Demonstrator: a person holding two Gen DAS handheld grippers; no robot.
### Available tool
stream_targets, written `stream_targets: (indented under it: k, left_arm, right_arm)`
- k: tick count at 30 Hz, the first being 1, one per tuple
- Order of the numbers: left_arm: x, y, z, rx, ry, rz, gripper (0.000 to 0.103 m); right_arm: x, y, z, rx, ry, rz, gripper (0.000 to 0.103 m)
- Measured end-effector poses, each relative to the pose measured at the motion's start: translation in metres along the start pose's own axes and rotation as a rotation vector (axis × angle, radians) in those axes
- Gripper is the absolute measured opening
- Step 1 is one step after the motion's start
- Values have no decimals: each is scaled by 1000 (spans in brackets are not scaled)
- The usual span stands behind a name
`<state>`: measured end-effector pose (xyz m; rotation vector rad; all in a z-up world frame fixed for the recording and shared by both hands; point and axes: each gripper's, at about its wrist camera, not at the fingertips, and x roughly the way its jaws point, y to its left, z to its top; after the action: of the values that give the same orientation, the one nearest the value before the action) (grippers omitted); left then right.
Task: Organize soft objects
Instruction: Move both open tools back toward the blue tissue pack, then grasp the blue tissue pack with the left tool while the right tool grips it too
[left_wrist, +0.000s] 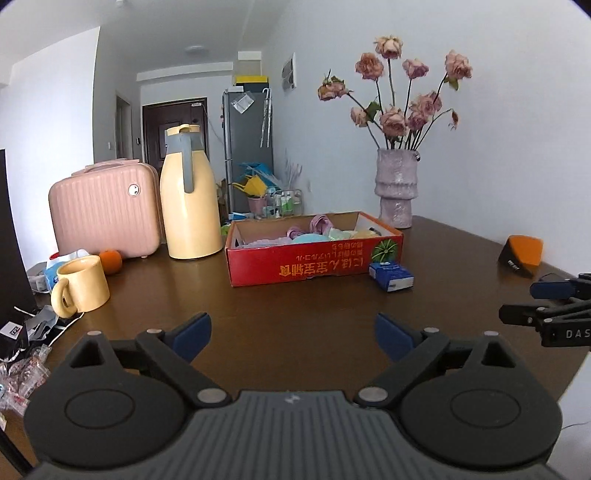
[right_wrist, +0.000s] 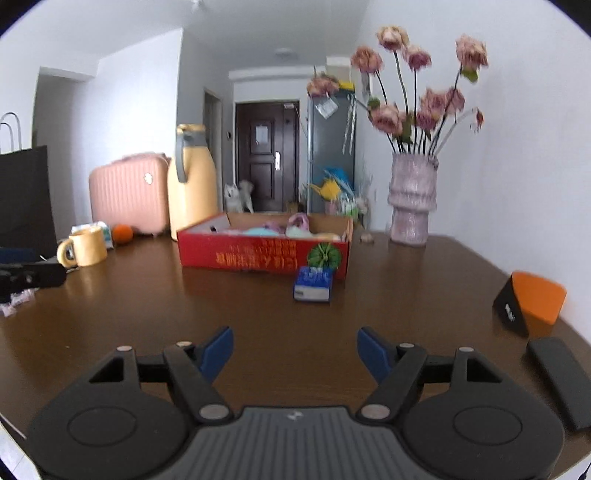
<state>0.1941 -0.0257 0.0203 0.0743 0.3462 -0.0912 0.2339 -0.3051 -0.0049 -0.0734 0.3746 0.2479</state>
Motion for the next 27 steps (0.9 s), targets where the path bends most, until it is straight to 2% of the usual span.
stream_targets:
  k: [4, 6, 7, 10, 14, 18, 20, 21, 24, 25, 27]
  left_arm:
    - [16, 0, 4, -43, 1, -28, 97]
    - [32, -2, 7, -37, 15, -27, 97]
    - [42, -3, 8, -26, 23, -23, 97]
    - [70, -6, 13, -26, 45, -33, 97]
    - [112, -6, 21, -18, 64, -38, 97]
    - [145, 0, 27, -20, 82, -26, 97]
    - [156, 5, 29, -26, 86, -24, 97]
    - [161, 8, 29, -33, 90, -19, 97]
    - [171, 15, 29, -48, 100, -10, 97]
    - [173, 17, 29, -53, 101, -12, 97]
    - [175, 21, 28, -67, 107, -22, 97]
  right_arm:
    - [13, -5, 9, 18, -8, 1, 75]
    - [31, -8, 13, 20, 7, 1, 82]
    - [42, -10, 15, 18, 17, -5, 82]
    - [91, -11, 24, 4, 79, -26, 81]
    - [165, -16, 45, 29, 150, -4, 80]
    - [232, -16, 58, 24, 218, -49, 68]
    - [252, -17, 58, 22, 232, -68, 62]
    - [260, -18, 57, 38, 237, -71, 54]
    - [261, -15, 52, 39, 237, -35, 50]
    - [255, -9, 52, -2, 233, 12, 50]
    - [229, 12, 46, -125, 187, 202, 50]
